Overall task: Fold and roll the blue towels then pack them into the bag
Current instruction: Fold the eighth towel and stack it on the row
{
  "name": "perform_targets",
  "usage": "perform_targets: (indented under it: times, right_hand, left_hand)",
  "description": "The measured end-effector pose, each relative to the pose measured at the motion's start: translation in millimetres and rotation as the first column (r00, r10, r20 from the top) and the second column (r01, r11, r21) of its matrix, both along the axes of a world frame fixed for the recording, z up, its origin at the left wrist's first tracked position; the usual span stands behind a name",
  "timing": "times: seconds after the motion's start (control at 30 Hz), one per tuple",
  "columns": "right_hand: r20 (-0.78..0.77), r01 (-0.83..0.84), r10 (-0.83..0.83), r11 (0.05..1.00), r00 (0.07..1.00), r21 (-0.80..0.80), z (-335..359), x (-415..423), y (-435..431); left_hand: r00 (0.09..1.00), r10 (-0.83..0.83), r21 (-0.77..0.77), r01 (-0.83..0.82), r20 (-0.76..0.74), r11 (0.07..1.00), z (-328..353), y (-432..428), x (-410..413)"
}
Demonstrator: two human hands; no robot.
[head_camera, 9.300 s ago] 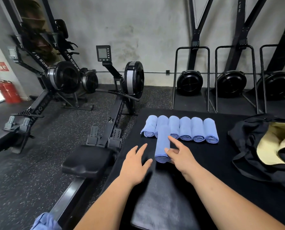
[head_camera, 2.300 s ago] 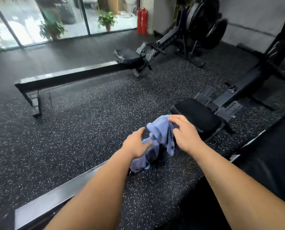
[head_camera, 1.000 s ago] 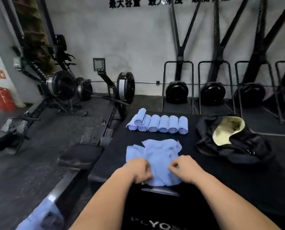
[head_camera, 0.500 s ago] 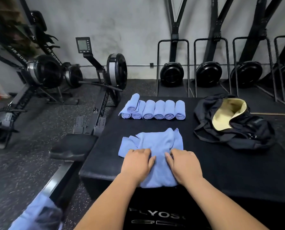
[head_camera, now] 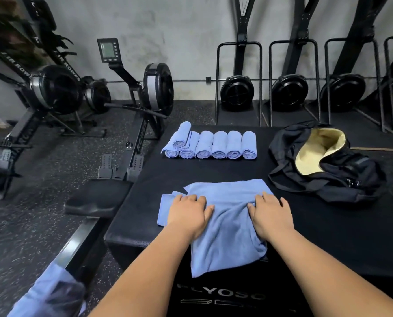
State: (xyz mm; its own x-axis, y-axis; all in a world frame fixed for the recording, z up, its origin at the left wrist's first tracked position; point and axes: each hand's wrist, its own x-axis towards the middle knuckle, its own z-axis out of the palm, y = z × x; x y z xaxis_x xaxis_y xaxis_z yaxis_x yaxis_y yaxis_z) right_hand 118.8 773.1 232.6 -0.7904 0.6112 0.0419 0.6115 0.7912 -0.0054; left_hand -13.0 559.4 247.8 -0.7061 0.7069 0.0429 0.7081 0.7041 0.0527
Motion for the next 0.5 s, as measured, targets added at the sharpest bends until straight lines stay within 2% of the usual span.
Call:
perform_targets:
  times: [0.1, 0.17, 0.3, 0.5]
  right_hand:
    - [-0.123, -0.153, 0.157, 0.987, 0.98, 0.038, 7.9, -2.7, -8.2]
    - [-0.155, -0.236, 0.228, 0.971, 0.961, -0.029, 4.9, -3.1, -11.8]
    - [-0.086, -0.137, 0.126, 0.981, 0.988, -0.138, 3.8, -12.4, -3.5]
    - [0.071, -0.07, 0.09, 0.968, 0.993, -0.242, -0.3, -42.1, 9.0]
  left_hand:
    - [1.0, 0.013, -0.014, -0.013, -0.002, 1.0, -2.6, 12.0, 0.5]
    - [1.0, 0.002, -0.021, -0.002, 0.002, 1.0, -5.5, 17.0, -2.4]
    - [0.999, -0.008, -0.09, 0.012, 0.051, 0.996, -5.2, 28.5, -14.7]
    - [0.986, 0.008, -0.175, 0.021, 0.166, 0.984, -5.0, 56.7, -36.2]
